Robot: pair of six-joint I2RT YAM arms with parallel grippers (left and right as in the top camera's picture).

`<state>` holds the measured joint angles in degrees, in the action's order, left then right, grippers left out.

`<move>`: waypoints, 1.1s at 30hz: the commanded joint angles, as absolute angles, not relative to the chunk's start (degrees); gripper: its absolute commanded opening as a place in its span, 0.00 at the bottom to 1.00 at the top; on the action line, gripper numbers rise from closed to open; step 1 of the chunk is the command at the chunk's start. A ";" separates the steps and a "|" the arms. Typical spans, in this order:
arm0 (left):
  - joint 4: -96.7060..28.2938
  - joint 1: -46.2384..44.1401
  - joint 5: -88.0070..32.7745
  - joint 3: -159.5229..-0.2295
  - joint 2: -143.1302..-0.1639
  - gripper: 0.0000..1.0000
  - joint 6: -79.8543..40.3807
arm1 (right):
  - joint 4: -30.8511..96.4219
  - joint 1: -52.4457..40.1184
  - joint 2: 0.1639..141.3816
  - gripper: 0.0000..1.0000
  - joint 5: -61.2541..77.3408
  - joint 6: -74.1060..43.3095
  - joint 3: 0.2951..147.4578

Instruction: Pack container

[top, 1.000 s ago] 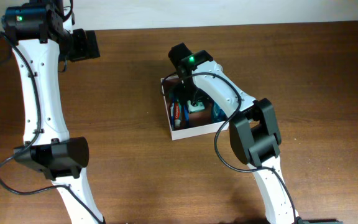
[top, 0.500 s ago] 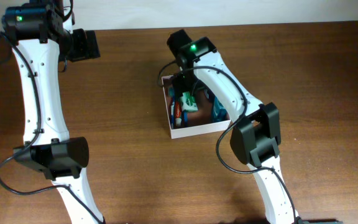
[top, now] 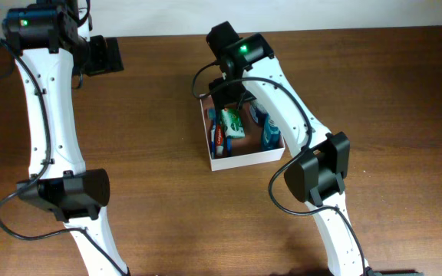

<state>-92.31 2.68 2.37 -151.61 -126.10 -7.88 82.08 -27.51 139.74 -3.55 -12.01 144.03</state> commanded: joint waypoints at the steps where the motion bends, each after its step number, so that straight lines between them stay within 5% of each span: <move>1: -92.23 2.76 2.81 -151.87 -126.54 1.00 -7.18 | 83.61 -27.35 139.85 0.82 -0.58 -12.23 150.15; 6: -92.23 2.76 2.81 -151.87 -126.54 1.00 -7.18 | 88.29 -27.35 139.52 0.83 3.44 -8.54 163.83; 12: -92.23 2.76 2.81 -151.87 -126.54 1.00 -7.18 | 97.08 -25.61 137.05 0.99 -3.84 -5.74 179.83; 21: -92.23 2.76 2.81 -151.87 -126.54 1.00 -7.18 | 97.34 -17.96 123.17 0.98 -6.17 -5.78 178.91; 26: -92.23 2.76 2.81 -151.87 -126.54 1.00 -7.18 | 97.34 -14.28 111.87 0.98 -5.19 -5.78 168.70; 33: -92.23 2.76 2.81 -151.87 -126.54 1.00 -7.18 | 97.32 -10.68 91.72 0.98 -8.45 -7.81 136.66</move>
<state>-92.27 2.68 2.39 -151.61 -126.10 -7.88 96.97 -12.05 96.51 -5.39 -6.17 147.02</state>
